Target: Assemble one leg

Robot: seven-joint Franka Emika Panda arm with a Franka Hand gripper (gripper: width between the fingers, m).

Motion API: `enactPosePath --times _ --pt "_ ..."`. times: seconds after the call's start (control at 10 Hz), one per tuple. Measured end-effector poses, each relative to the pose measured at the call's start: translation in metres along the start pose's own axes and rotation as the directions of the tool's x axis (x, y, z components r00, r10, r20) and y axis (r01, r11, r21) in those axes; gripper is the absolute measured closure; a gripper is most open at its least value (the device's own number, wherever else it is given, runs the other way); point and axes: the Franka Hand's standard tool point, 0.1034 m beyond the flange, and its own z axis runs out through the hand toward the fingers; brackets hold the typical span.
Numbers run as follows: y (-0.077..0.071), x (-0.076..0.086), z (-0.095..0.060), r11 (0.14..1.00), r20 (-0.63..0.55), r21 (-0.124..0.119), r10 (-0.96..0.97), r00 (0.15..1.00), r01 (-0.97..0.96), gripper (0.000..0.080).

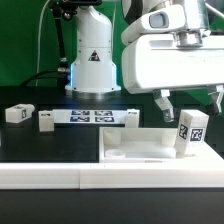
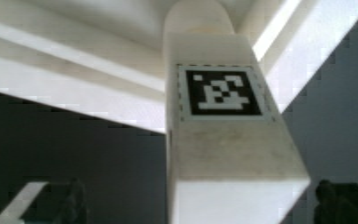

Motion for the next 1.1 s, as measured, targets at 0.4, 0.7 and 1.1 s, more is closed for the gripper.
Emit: enactPosePath --times 0.4,0.7,1.1 --pt "-0.006 -0.004 -0.001 0.998 0.228 0.064 -0.009 0.974 -0.006 0.015" --pt "-0.009 -0.005 0.0 0.996 0.314 0.09 -0.018 0.949 -0.01 0.015" --pt "-0.009 -0.006 0.001 0.996 0.313 0.089 -0.018 0.95 -0.01 0.0404"
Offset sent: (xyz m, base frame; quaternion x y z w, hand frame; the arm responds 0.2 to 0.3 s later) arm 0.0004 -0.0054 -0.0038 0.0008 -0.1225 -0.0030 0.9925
